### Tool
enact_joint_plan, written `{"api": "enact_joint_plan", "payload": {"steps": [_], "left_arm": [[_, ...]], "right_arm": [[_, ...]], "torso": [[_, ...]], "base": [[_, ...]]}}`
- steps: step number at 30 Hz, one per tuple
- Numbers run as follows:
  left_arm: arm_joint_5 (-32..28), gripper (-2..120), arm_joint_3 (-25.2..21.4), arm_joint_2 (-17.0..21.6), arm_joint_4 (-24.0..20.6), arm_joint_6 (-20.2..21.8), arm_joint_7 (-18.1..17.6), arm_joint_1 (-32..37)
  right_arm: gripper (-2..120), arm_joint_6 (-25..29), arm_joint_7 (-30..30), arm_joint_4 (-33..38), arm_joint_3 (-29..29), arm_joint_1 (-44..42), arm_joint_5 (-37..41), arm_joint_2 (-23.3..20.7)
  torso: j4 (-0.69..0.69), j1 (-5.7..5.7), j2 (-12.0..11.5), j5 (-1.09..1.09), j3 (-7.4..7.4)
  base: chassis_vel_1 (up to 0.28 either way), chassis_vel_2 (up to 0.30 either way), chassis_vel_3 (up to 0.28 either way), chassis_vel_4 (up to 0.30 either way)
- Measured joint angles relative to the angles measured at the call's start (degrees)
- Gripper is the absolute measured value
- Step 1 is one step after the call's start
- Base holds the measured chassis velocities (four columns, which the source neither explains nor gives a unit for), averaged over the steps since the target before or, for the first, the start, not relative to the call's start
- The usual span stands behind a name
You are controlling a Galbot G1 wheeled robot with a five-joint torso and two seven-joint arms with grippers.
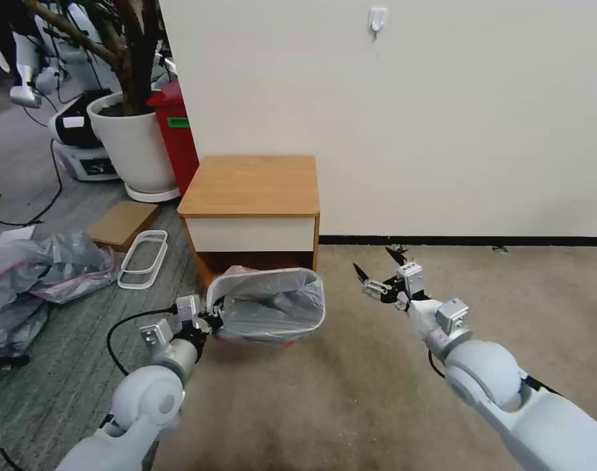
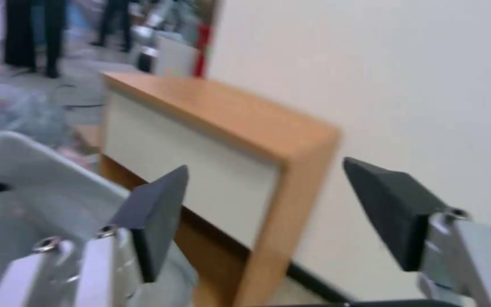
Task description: Pick up the garbage bag from the table and place it over the trash can.
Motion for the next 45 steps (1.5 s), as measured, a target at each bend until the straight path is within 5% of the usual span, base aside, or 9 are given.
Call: {"api": "enact_joint_plan", "payload": {"steps": [5,17,21,45], "left_arm": [[2.8,2,0.5,-0.3,-1.2,0.0,-1.5,0.6],[11.9,2,1.7,-1.1,-3.9,-0.1,-2.2,1.3],[16.7,2,2.2,-2.7,-4.0,-0.2,-2.0,1.8],[24.8,2,6.2,-7.9,-2.5,-0.2,-1.0,3.9]], "right_arm": [[61,-1.5,-2.6,3.7,-1.1,0.2,-3.6,-1.7],[16,-3.7,-14.7,3.6,-5.4,4.6,-16.4,-4.9],[0,-8.2,-20.5,3.8,-7.8,7.6,-19.4,-4.0],[0,-19.9,-30.4,-12.7,-32.3,31.6,-29.4,5.6]], "torso": [[0.0,0.0,0.0,0.01,0.0],[0.0,0.0,0.0,0.01,0.0],[-0.01,0.0,0.0,0.02,0.0],[0.0,0.0,0.0,0.01,0.01]], "base": [[0.0,0.0,0.0,0.0],[0.0,0.0,0.0,0.0],[0.0,0.0,0.0,0.0],[0.0,0.0,0.0,0.0]]}}
